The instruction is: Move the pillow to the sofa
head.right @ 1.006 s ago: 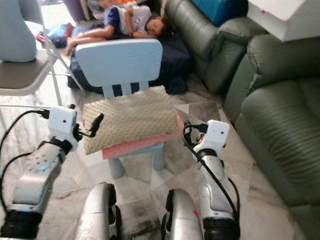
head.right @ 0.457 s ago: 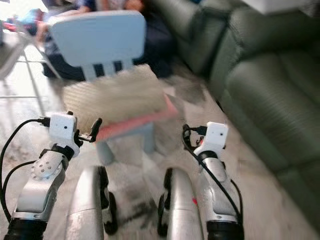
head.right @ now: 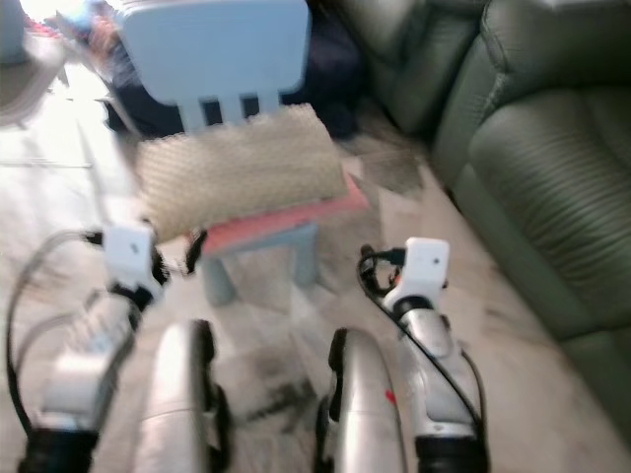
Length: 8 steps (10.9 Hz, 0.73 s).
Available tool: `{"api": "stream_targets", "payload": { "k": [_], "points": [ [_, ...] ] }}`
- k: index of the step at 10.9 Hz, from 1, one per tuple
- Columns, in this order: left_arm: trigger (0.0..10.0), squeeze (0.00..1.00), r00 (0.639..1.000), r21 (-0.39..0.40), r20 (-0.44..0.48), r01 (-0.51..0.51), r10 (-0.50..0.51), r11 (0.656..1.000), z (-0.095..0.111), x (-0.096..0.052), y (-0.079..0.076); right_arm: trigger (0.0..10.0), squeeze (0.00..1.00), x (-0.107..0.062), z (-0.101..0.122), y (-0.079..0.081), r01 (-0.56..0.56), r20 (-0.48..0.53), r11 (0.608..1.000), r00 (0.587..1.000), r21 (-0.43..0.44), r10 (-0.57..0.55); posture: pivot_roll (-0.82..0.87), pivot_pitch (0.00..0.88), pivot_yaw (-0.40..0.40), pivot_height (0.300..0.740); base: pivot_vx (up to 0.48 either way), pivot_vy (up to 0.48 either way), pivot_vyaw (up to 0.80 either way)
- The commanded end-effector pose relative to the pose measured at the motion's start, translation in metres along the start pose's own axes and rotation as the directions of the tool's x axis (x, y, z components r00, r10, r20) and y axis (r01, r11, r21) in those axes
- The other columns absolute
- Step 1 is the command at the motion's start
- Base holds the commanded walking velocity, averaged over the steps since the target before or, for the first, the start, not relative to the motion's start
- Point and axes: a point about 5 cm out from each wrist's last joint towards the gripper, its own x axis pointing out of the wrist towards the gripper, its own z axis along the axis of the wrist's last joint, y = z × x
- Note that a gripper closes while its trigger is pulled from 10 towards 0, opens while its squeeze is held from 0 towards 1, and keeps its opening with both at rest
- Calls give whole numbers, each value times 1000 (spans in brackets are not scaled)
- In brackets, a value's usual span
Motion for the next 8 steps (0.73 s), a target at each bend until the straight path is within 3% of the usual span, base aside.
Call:
{"api": "stream_targets", "payload": {
  "k": [1,4,8],
  "points": [
    [10000,0,1000,-1,1,-2,2,1000,-1,0,-1,10000,0,1,4,1,-15,15,1000,1000,-5,15,-68,183,-65,560,281,0,463],
    [10000,0,1000,-8,9,4,-4,1000,1,2,-3,10000,0,3,1,2,-35,4,999,999,-8,35,-64,174,-64,560,304,0,0],
    [10000,0,1000,-9,11,5,-5,1000,1,6,-4,10000,0,7,0,3,-52,-9,998,999,-19,51,-66,168,-66,560,304,0,527]
  ]
}}
